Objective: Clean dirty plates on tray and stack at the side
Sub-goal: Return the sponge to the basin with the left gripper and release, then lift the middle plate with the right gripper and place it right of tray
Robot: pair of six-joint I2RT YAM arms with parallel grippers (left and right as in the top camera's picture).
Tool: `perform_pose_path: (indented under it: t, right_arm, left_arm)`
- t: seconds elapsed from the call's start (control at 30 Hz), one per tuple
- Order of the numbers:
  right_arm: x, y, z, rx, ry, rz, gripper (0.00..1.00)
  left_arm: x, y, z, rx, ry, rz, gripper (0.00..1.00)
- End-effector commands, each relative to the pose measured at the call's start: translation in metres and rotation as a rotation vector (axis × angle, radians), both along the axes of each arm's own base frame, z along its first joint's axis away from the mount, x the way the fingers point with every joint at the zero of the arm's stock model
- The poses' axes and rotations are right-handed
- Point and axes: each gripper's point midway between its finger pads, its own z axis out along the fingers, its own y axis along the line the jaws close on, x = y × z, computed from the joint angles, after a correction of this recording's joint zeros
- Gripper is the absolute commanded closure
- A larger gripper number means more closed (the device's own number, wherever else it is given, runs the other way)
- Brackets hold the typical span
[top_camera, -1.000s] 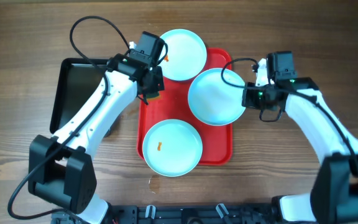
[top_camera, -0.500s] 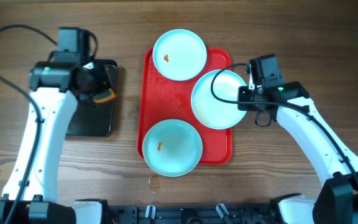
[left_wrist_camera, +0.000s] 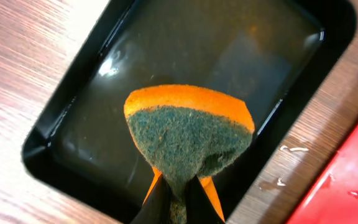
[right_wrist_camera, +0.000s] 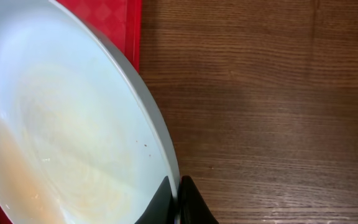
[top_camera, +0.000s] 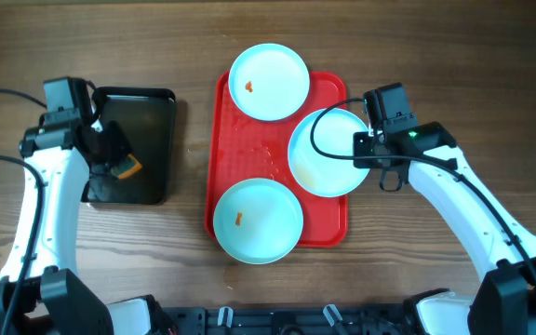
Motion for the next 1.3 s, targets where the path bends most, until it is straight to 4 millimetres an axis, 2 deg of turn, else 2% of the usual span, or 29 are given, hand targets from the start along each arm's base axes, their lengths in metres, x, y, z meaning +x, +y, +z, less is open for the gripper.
perform_pose_path:
  t: [0.0, 0.17, 0.3, 0.33, 0.37, 0.47, 0.5, 0.53, 0.7, 0.8, 0.9, 1.1, 1.27]
  right_arm:
    - [0.008, 0.0, 0.017, 0.001, -0.049, -0.017, 0.96]
    - [0.005, -0.001, 0.024, 0.003, -0.057, -0.017, 0.96]
    - [0.003, -0.002, 0.04, 0.017, -0.101, -0.017, 0.96]
    - [0.002, -0.002, 0.044, 0.02, -0.11, -0.017, 0.96]
    - [0.0, -0.002, 0.048, 0.021, -0.118, -0.016, 0.96]
    - [-0.002, -0.003, 0.053, 0.019, -0.13, -0.005, 0.96]
    - [-0.003, -0.003, 0.053, 0.016, -0.127, -0.002, 0.96]
    - [-0.004, -0.004, 0.052, 0.014, -0.119, -0.002, 0.96]
    - [-0.009, -0.005, 0.05, 0.005, -0.098, -0.002, 0.96]
    - [-0.011, 0.001, 0.049, 0.001, -0.096, 0.019, 0.95]
    - [-0.012, 0.005, 0.052, -0.077, -0.121, 0.043, 0.96]
    - [-0.008, 0.011, 0.067, -0.238, -0.222, 0.065, 0.96]
    - [0.0, 0.004, 0.094, -0.413, -0.373, -0.004, 0.96]
  left_arm:
    - [-0.002, -0.004, -0.017, -0.021, -0.007, -0.024, 0.96]
    - [0.003, -0.002, -0.017, -0.014, -0.03, -0.024, 0.96]
    - [0.005, -0.002, -0.016, -0.013, -0.04, -0.023, 0.94]
    - [0.005, -0.002, -0.016, -0.013, -0.04, -0.023, 0.84]
    - [0.005, -0.002, -0.016, -0.012, -0.039, -0.024, 0.7]
    - [0.004, -0.002, -0.017, -0.013, -0.036, -0.023, 0.57]
    - [0.004, -0.002, -0.017, -0.013, -0.036, -0.024, 0.44]
    - [0.004, -0.002, -0.017, -0.014, -0.036, -0.024, 0.0]
    - [0.002, -0.003, -0.018, -0.015, -0.028, -0.024, 0.0]
    - [0.002, -0.003, -0.018, -0.015, -0.028, -0.024, 0.0]
    - [0.002, -0.003, -0.017, -0.015, -0.028, -0.024, 0.0]
    - [0.002, -0.003, -0.017, -0.015, -0.028, -0.024, 0.0]
    - [0.002, -0.003, -0.017, -0.015, -0.028, -0.024, 0.0]
